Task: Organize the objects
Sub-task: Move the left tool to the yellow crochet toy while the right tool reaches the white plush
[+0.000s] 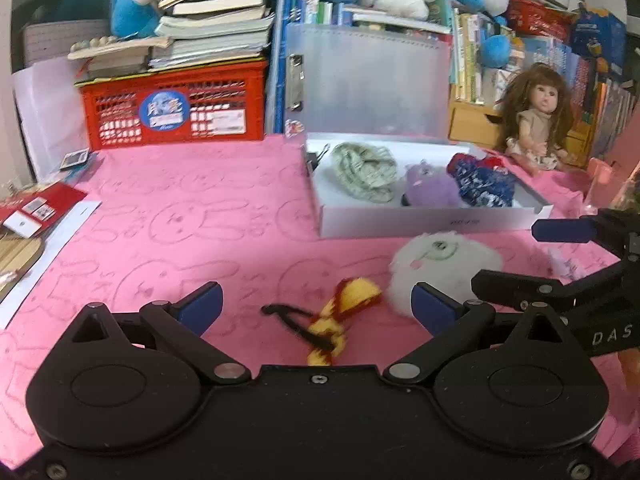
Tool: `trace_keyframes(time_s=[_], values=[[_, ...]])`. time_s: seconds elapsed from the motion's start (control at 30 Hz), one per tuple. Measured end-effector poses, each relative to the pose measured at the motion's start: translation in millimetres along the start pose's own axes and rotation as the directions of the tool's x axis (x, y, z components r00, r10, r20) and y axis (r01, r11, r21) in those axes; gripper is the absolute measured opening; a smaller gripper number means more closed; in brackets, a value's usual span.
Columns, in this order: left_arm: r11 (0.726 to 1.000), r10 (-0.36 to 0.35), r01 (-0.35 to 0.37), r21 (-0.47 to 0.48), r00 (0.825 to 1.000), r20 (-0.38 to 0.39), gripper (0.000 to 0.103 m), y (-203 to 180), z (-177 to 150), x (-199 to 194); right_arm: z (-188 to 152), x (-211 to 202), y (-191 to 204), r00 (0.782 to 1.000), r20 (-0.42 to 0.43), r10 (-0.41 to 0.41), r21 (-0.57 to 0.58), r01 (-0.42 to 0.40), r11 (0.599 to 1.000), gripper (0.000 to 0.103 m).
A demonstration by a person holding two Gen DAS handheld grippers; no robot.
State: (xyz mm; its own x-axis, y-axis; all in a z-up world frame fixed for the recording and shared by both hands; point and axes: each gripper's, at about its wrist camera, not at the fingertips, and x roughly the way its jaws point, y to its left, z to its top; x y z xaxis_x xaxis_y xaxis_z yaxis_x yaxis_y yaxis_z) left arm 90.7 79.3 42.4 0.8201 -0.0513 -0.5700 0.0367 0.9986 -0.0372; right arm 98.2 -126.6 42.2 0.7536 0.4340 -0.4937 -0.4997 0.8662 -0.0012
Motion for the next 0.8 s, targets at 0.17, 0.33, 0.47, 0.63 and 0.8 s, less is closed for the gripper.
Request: trace_keyframes(time_s=[0.17, 0.33, 0.47, 0.63, 0.8], values=[[1.000, 0.009, -0.010, -0.017, 1.000, -0.027, 0.101, 11.8, -11.4, -1.5, -1.3, 10.6, 6.1, 1.000, -0.011, 0.021, -0.014, -0.021, 1.000, 0.103], [1.000, -0.012, 0.012, -0.026, 0.999, -0.038, 0.101, 17.2, -21.5, -3.0, -2.4, 19.1, 10.1, 0.999, -0.023, 0.028, -0.017, -0.029, 0.999, 0.103], [0.999, -0.036, 0.035, -0.038, 0.999, -0.034, 0.096, 17.8, -25.2, -0.4, -0.8, 24.8, 13.9, 0.999, -0.026, 0.039, -0.024, -0.039, 0.999, 0.103], [0.997, -0.058, 0.056, -0.052, 0.998, -0.039, 0.088, 18.6, -24.1, 7.2, 0.2, 33.6, 16.5, 0.999, -0.031, 0.031, -0.029, -0.031, 0.999, 0.103], [0.995, -0.080, 0.077, -0.059, 0.996, -0.046, 0.079, 16.6, -23.2, 14.7, -0.4, 40.9, 13.0, 0.999, -0.039, 0.024, -0.012, -0.025, 1.000, 0.103]])
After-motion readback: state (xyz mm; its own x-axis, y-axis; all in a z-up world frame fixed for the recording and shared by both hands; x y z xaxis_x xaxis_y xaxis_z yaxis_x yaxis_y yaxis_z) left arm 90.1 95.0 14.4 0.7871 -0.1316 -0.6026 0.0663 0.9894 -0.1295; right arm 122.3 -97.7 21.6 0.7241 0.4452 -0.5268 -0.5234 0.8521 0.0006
